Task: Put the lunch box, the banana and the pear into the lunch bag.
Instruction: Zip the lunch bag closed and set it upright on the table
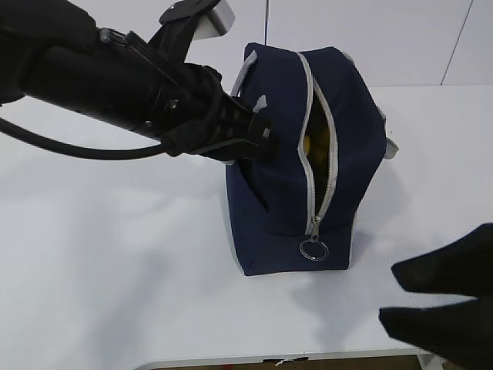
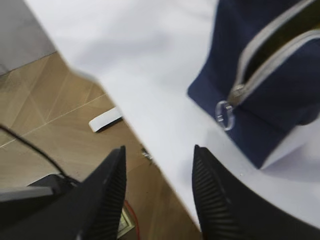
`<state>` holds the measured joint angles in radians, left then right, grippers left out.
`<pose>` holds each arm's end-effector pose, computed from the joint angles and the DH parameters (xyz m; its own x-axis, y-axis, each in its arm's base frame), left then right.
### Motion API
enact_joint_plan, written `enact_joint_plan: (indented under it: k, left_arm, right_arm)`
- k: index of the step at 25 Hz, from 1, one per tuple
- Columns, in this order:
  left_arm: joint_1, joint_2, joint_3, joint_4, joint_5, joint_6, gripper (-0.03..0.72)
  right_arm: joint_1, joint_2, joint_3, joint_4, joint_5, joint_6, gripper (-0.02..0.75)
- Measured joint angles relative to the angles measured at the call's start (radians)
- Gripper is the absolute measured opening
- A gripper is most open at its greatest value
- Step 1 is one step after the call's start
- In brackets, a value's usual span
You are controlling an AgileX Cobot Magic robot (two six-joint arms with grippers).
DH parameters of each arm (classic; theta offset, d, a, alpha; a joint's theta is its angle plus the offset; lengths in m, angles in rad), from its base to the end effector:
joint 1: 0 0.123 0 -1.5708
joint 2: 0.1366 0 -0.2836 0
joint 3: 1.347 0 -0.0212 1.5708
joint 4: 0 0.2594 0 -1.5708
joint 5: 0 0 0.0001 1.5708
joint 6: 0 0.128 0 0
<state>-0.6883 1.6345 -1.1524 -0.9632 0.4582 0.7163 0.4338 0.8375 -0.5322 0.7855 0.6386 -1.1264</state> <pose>0.2774 -0.2885 0.2467 -0.6274 0.2823 -0.7257 0.7036 0.6048 -0.3730 0.1471 0.1276 0.2472 -0.2346 -0.5432 -0.8062 -0.8609 0.5012 -0.0871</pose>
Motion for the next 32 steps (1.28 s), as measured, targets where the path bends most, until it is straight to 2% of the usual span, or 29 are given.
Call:
enact_joint_plan:
  k: [6,13,17,26,29,32]
  left_arm:
    - [0.000,0.000,0.000,0.000,0.000,0.000,-0.015]
    - [0.000,0.000,0.000,0.000,0.000,0.000,-0.015]
    - [0.000,0.000,0.000,0.000,0.002,0.000,-0.015]
    - [0.000,0.000,0.000,0.000,0.002,0.000,-0.015]
    - [0.000,0.000,0.000,0.000,0.002,0.000,-0.015]
    - [0.000,0.000,0.000,0.000,0.002,0.000,-0.015]
  right_arm:
    - [0.000,0.000,0.082,0.184,-0.014,-0.279,0.371]
    - [0.000,0.016,0.086,0.242,-0.161,-0.326,0.371]
    - [0.000,0.020,0.086,0.347,-0.229,-0.336,0.371]
    - [0.000,0.183,0.086,0.426,-0.267,-0.629,0.371]
    - [0.000,0.245,0.086,0.544,-0.267,-0.759,0.371]
    - [0.000,0.300,0.086,0.723,-0.267,-0.949,0.371]
